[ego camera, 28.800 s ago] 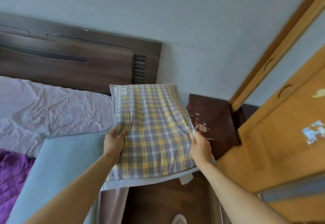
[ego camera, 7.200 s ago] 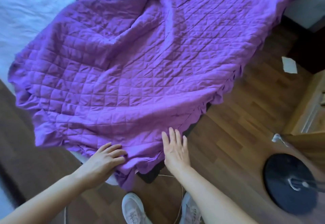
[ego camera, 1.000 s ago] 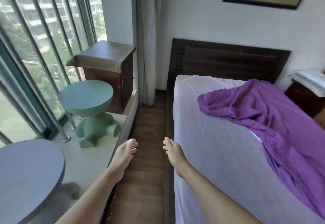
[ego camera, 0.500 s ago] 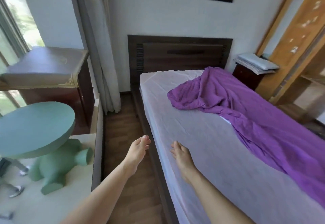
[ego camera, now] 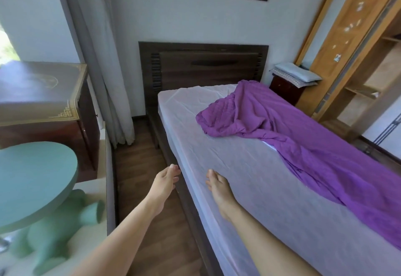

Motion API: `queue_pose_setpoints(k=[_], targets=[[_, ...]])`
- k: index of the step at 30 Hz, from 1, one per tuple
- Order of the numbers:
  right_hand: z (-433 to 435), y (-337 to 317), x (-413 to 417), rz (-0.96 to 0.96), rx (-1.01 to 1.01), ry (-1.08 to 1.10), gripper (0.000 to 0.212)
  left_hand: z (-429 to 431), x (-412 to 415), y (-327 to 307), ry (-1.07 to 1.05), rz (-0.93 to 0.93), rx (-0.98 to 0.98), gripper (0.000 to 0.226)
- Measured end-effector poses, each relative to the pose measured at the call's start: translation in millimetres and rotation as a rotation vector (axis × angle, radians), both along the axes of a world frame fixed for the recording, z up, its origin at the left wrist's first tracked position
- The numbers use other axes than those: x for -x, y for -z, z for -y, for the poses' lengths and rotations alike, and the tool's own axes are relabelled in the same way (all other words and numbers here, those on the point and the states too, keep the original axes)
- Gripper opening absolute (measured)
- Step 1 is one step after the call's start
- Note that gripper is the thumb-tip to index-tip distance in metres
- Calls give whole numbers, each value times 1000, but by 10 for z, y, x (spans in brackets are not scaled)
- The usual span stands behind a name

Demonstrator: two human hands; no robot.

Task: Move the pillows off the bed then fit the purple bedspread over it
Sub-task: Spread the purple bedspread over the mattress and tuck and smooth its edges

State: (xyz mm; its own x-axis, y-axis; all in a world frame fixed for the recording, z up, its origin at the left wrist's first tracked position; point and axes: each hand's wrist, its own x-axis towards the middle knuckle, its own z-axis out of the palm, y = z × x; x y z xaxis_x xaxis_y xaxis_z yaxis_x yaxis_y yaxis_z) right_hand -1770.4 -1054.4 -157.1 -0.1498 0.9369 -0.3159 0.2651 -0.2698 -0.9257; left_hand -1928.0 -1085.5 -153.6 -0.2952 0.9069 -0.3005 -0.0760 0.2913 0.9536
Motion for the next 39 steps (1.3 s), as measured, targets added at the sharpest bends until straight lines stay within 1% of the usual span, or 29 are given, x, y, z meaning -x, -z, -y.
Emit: queue_pose_setpoints(k=[5,9,13,18,26,32,35,38,39], targets=[[-450,25,236,-18,-34,-2,46,-429,225,38,-1,-9,-2,46],[-1056,112,376,-10,-82,39,52,-1015,382,39,11,-31,-13,46],[-1673,48,485,-61,-76,58,48,-1632,495,-23,34,-42,-4,47],[-2540,12,684,-87,-79,92,49,-2419,701,-133,42,-57,-16,49],[-3239,143,1035,-68,-35,79,49,-3208,1093,79,51,-63,25,49],[-3828,216,1259,-77,-21,216,47,-4001,1326,197,137,-18,45,48],[-4146,197,1413,-74,-56,295,42,-4443,1487,196,220,-15,46,50],[-4406,161,1584,-82,-40,344,35,-4835,1678,184,276,-18,37,50],[-4495,152,1656,-82,-33,360,36,-4967,1749,185,290,-11,39,50]])
